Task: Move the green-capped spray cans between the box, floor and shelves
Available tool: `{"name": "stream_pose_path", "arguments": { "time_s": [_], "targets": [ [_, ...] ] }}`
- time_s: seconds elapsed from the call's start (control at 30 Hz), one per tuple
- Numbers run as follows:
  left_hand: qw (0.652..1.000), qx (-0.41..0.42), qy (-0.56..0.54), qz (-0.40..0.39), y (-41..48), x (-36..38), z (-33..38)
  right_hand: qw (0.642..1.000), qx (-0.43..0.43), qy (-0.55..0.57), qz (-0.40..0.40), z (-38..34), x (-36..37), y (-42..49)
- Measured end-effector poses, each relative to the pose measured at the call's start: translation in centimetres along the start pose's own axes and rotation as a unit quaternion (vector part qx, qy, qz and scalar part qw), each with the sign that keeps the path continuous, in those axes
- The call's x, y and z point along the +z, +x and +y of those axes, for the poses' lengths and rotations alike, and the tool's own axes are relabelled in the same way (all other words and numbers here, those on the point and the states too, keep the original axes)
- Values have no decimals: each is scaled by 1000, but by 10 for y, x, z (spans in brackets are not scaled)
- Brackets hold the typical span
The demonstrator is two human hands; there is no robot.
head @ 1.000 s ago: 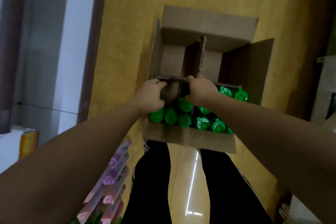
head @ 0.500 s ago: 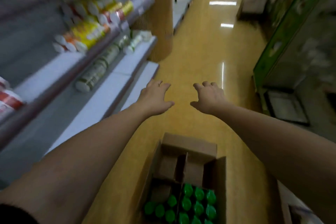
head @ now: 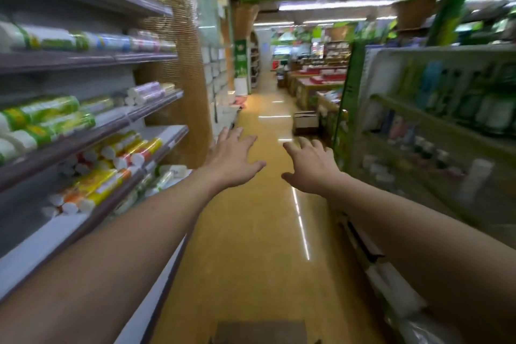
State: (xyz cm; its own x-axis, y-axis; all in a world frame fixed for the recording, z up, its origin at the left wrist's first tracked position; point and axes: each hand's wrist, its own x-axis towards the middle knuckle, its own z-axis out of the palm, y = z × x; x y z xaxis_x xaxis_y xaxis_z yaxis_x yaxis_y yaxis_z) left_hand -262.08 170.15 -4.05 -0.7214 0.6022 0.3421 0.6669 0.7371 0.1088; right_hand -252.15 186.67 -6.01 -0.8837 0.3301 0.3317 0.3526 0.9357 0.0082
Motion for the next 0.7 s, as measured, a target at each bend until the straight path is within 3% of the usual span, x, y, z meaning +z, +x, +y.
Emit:
{"name": "stream_pose_path", "arguments": {
  "time_s": [0.3,0.53,0.7],
  "targets": [
    [982,175,-48,-51,-2,35,71,986,161,-31,-40,48,-5,-77],
    [934,327,-69,-129,-30,61,158,948,305,-61,-64,92,-15,-180],
    [896,411,-109,-124,-80,56,243,909,399,-90,-77,122,-48,-272]
  ]
}}
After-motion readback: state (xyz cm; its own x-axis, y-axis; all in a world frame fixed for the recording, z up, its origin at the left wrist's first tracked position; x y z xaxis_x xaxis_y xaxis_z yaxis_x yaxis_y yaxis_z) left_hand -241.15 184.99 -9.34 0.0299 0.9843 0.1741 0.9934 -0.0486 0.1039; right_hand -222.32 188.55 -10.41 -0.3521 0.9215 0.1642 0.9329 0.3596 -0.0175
